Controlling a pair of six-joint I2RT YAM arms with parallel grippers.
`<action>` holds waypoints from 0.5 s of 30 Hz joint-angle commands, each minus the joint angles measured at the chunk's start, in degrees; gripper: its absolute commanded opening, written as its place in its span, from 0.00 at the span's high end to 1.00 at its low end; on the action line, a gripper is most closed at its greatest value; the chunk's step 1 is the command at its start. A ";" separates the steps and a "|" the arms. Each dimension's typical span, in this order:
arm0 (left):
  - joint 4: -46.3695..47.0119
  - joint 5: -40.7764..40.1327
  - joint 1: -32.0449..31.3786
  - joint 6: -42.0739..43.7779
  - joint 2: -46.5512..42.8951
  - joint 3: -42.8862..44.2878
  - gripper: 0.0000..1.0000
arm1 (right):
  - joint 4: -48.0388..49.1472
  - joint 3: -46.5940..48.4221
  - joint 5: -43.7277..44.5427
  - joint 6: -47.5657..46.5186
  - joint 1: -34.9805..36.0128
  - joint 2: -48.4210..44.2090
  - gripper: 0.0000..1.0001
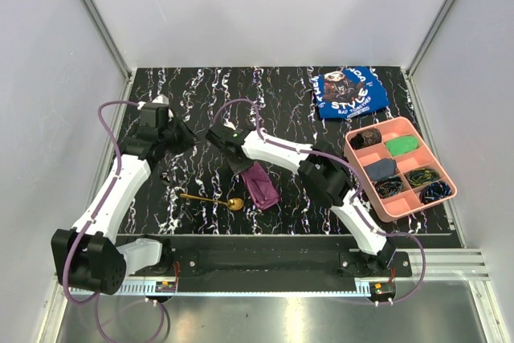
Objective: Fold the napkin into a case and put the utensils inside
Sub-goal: Pick up the smaller rectangle-folded napkin from the center of the board, then turn over the smaller rectangle-folded napkin at the center of the board.
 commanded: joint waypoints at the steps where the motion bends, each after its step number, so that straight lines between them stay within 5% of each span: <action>1: 1.05 2.91 1.08 1.66 -0.91 -0.75 0.77 | -3.47 0.04 5.16 2.39 0.87 3.08 0.78; 5: 1.32 3.87 1.61 2.10 -0.30 -0.83 0.77 | -2.58 1.70 0.42 0.81 0.70 -0.43 0.90; 11: 2.81 6.06 2.31 2.45 1.46 -1.54 0.77 | 3.29 0.75 -20.92 2.03 -2.90 -7.11 0.99; 15: 3.60 7.47 2.84 2.72 2.95 -2.24 0.77 | 14.16 -8.19 -35.76 5.54 -7.91 -12.55 1.00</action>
